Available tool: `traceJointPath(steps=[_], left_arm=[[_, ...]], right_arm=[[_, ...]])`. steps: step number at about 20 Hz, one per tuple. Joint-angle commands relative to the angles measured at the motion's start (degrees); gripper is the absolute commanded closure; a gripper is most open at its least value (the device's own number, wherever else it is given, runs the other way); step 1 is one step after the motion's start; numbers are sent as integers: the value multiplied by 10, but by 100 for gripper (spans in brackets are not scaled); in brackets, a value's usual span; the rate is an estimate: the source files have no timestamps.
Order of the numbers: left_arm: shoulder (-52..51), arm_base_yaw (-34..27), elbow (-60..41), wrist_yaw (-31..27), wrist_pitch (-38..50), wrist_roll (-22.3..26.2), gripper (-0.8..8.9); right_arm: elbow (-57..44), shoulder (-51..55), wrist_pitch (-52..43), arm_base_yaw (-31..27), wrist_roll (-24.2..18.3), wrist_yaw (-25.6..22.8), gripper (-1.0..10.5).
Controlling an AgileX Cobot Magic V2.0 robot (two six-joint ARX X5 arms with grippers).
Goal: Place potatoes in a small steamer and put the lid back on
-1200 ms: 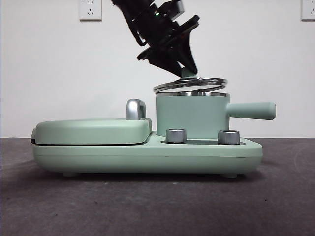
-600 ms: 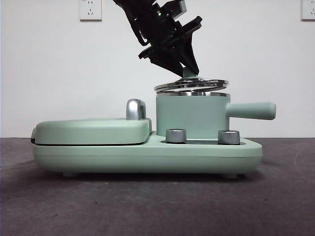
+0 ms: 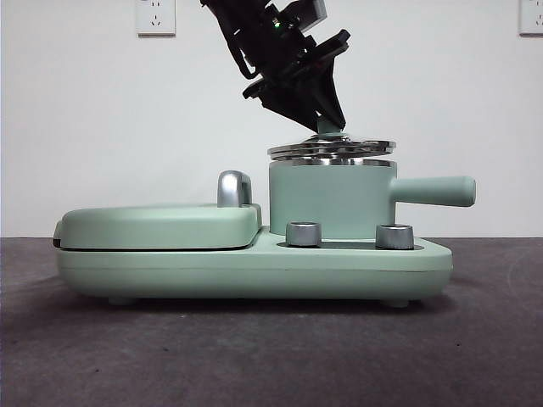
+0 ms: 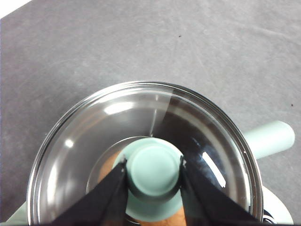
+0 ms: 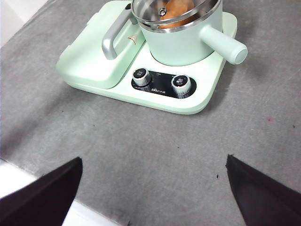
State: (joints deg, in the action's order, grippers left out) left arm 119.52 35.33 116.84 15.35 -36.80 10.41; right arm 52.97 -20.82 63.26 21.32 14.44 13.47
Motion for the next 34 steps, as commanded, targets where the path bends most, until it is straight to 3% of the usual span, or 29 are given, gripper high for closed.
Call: traceJointPath(steps=[1, 13, 17, 34], left_arm=[[15, 8, 19, 5, 17, 7, 800], [50, 10, 19, -6, 4, 15, 799], [50, 14, 35, -47, -26, 26, 799], [52, 15, 90, -47, -83, 20, 799]], right_arm=[[3, 0, -7, 3, 6, 0, 460], [3, 0, -7, 3, 6, -4, 460], [3, 0, -7, 3, 6, -4, 460], [3, 0, -7, 3, 6, -4, 460]])
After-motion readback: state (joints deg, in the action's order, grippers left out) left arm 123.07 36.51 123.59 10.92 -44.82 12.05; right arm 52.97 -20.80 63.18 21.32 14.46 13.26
